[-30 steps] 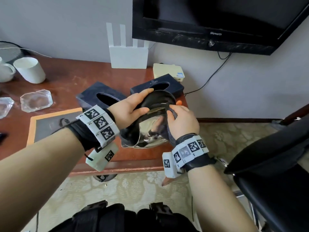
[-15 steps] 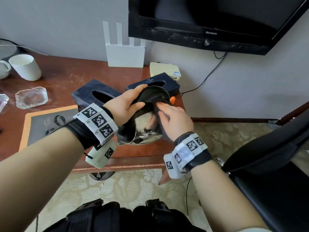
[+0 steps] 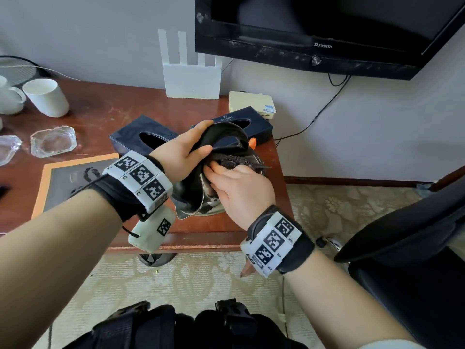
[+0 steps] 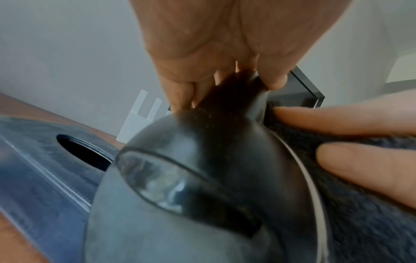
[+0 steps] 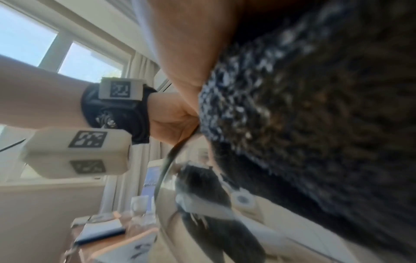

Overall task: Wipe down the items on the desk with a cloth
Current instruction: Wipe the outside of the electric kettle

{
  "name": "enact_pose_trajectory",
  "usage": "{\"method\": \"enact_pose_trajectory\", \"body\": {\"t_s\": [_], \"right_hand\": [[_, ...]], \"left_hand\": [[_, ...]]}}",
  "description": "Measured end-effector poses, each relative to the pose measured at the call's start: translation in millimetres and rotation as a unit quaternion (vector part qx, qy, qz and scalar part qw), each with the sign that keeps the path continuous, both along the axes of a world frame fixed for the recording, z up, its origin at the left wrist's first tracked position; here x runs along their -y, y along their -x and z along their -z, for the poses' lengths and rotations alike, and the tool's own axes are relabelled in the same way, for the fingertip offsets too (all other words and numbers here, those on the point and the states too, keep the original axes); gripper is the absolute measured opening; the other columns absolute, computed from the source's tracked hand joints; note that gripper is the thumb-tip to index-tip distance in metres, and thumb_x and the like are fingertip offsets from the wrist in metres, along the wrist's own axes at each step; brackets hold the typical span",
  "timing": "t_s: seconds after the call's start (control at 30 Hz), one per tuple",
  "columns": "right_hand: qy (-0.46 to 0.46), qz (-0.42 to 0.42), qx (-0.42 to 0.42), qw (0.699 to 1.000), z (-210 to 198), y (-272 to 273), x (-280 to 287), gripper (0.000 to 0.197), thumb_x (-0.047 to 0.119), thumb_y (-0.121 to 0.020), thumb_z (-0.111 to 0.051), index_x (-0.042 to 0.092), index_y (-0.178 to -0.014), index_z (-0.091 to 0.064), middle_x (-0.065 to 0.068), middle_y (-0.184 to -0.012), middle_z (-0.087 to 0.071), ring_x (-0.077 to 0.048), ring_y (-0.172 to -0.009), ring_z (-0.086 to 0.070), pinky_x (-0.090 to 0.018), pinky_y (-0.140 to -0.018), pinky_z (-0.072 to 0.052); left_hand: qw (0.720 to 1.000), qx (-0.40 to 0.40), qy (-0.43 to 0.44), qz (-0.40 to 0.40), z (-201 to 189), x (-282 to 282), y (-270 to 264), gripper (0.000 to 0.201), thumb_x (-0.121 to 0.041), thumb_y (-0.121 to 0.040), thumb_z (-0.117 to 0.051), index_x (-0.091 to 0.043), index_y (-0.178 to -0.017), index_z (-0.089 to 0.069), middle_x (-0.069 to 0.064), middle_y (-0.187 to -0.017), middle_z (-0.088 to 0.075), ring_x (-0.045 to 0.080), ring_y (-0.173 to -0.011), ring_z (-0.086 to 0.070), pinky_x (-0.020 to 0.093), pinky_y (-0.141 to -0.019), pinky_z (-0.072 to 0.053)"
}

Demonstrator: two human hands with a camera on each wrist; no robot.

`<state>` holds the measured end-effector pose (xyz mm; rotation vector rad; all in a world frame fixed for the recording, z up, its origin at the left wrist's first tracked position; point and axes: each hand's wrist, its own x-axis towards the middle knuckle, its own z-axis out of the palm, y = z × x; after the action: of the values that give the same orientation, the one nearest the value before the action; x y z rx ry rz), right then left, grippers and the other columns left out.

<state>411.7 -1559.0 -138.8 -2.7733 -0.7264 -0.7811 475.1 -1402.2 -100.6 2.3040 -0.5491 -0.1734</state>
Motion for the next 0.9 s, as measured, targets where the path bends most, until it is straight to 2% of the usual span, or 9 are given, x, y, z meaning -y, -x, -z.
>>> {"method": "enact_pose_trajectory", "body": {"t_s": [0.13, 0.23, 0.3, 0.37, 0.43, 0.53, 0.73, 0.83, 0.9], "right_hand": [[0.060, -0.072, 0.025, 0.995, 4.4, -4.4, 4.7, 0.039, 0.015, -0.080, -0.043, 0.024, -0.104, -0.071, 0.010, -0.103, -0.070, -0.018, -0.059, -0.057, -0.021, -0.046, -0.042], [0.088, -0.103, 0.057, 0.989, 0.0, -13.4, 9.5, 0.039, 0.015, -0.081, -0.041, 0.025, -0.104, -0.072, 0.011, -0.101, -0.071, -0.018, -0.056, -0.056, -0.019, -0.047, -0.039], [0.058, -0.118, 0.042, 0.990, -3.7, -20.0, 9.9, 0.038, 0.015, -0.082, -0.042, 0.023, -0.104, -0.072, 0.009, -0.099, -0.071, -0.022, -0.056, -0.057, -0.020, -0.047, -0.045], [-0.004, -0.080, -0.008, 0.997, -9.5, -26.0, 11.0, 0.036, 0.020, -0.086, -0.041, 0.024, -0.106, -0.071, 0.007, -0.100, -0.072, -0.027, -0.063, -0.059, -0.028, -0.051, -0.051], [-0.051, 0.029, -0.102, 0.993, -13.9, -35.6, 18.0, 0.034, 0.025, -0.094, -0.040, 0.032, -0.118, -0.064, 0.008, -0.111, -0.068, -0.030, -0.086, -0.060, -0.037, -0.065, -0.054], [-0.075, 0.122, -0.213, 0.967, -9.7, -49.8, 38.2, 0.036, 0.028, -0.098, -0.039, 0.040, -0.129, -0.052, 0.010, -0.125, -0.060, -0.022, -0.112, -0.050, -0.033, -0.082, -0.048], [-0.105, 0.157, -0.241, 0.952, -4.9, -39.8, 40.3, 0.036, 0.028, -0.099, -0.036, 0.037, -0.131, -0.050, 0.007, -0.126, -0.058, -0.019, -0.116, -0.046, -0.027, -0.075, -0.037], [-0.131, 0.155, -0.259, 0.944, -6.3, -36.8, 42.7, 0.035, 0.026, -0.098, -0.040, 0.037, -0.128, -0.053, 0.004, -0.123, -0.061, -0.020, -0.114, -0.051, -0.029, -0.081, -0.043], [-0.184, 0.162, -0.285, 0.927, -10.6, -37.8, 46.8, 0.032, 0.023, -0.096, -0.044, 0.035, -0.123, -0.058, 0.002, -0.122, -0.062, -0.020, -0.112, -0.055, -0.028, -0.088, -0.045]], "left_hand": [[1.000, -0.002, -0.001, -0.015, -1.0, -1.5, -2.0, 0.051, -0.021, -0.099, -0.040, -0.022, -0.146, -0.021, -0.004, -0.127, -0.046, 0.004, -0.108, -0.041, 0.013, -0.087, -0.029], [0.999, -0.011, 0.010, -0.034, 0.9, -3.1, -2.8, 0.050, -0.021, -0.099, -0.040, -0.023, -0.146, -0.022, -0.001, -0.134, -0.046, 0.005, -0.110, -0.042, 0.015, -0.092, -0.030], [0.998, -0.031, 0.034, -0.040, 2.1, -4.6, -4.5, 0.050, -0.022, -0.099, -0.041, -0.026, -0.145, -0.023, -0.001, -0.134, -0.047, 0.007, -0.113, -0.044, 0.019, -0.095, -0.033], [0.995, -0.062, 0.064, -0.032, 2.4, -6.5, -3.9, 0.050, -0.022, -0.099, -0.042, -0.028, -0.145, -0.025, -0.004, -0.132, -0.048, 0.009, -0.116, -0.046, 0.019, -0.097, -0.034], [0.993, -0.084, 0.085, -0.017, 2.8, -6.7, -1.4, 0.051, -0.021, -0.098, -0.043, -0.029, -0.145, -0.026, -0.005, -0.133, -0.048, 0.009, -0.119, -0.046, 0.021, -0.102, -0.035], [0.994, -0.074, 0.072, -0.020, 3.7, -4.6, 1.0, 0.052, -0.022, -0.098, -0.044, -0.032, -0.145, -0.025, -0.005, -0.134, -0.048, 0.010, -0.120, -0.046, 0.024, -0.104, -0.034], [0.999, -0.040, 0.027, -0.023, 1.5, -7.6, 1.1, 0.051, -0.020, -0.099, -0.041, -0.032, -0.145, -0.024, -0.005, -0.133, -0.047, 0.011, -0.113, -0.048, 0.018, -0.092, -0.035], [1.000, -0.006, 0.008, -0.026, 2.3, -7.4, 0.8, 0.050, -0.013, -0.098, -0.040, -0.024, -0.144, -0.026, -0.003, -0.128, -0.047, 0.011, -0.107, -0.046, 0.014, -0.084, -0.031], [0.999, 0.021, -0.009, -0.033, 4.9, -7.4, -1.9, 0.049, -0.009, -0.097, -0.040, -0.021, -0.143, -0.029, 0.002, -0.130, -0.048, 0.016, -0.112, -0.046, 0.016, -0.086, -0.029]]}}
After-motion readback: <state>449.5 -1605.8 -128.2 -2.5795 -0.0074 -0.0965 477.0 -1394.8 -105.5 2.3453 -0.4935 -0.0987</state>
